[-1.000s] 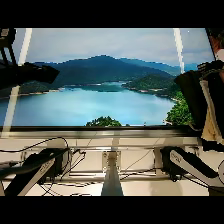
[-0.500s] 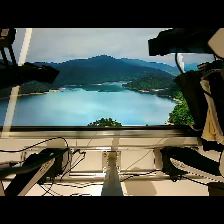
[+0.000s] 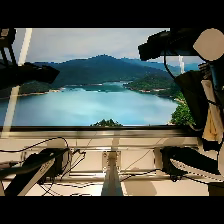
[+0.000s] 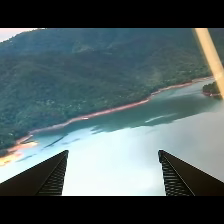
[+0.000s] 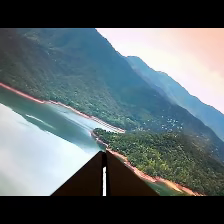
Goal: Fold the clothes and pants, and hang the long-sleeved shirts on hangers.
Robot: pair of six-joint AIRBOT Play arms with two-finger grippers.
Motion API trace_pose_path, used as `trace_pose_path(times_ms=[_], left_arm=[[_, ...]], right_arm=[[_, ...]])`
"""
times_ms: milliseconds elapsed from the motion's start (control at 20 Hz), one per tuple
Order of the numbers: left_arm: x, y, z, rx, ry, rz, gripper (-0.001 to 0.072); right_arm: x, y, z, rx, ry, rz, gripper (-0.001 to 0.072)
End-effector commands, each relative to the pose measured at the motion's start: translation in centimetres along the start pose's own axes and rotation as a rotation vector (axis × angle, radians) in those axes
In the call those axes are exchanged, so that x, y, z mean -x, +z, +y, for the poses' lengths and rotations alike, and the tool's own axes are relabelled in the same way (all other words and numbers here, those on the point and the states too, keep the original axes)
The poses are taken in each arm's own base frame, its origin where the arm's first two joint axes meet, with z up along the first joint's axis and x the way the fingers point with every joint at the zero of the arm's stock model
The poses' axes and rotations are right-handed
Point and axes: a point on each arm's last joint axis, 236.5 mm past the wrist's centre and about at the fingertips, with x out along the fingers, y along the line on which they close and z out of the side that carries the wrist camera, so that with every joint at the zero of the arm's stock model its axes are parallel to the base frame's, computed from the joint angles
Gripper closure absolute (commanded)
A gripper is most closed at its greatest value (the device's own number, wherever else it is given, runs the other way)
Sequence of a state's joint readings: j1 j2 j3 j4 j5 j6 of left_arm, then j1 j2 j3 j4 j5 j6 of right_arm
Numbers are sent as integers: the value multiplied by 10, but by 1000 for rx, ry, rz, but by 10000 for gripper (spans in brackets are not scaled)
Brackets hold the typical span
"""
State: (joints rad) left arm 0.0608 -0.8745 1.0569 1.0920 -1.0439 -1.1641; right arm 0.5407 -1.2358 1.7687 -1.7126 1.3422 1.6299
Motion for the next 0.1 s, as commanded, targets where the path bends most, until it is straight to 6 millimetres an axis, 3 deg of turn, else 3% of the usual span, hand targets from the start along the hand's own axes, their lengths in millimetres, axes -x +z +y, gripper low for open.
trace_pose_path(times_ms=[0,50], left_arm=[[1,1,0,0,1,-2,60],[1,1,0,0,1,-2,60]], right_arm=[[0,0,1,2,2,0,670],[0,0,1,2,2,0,670]])
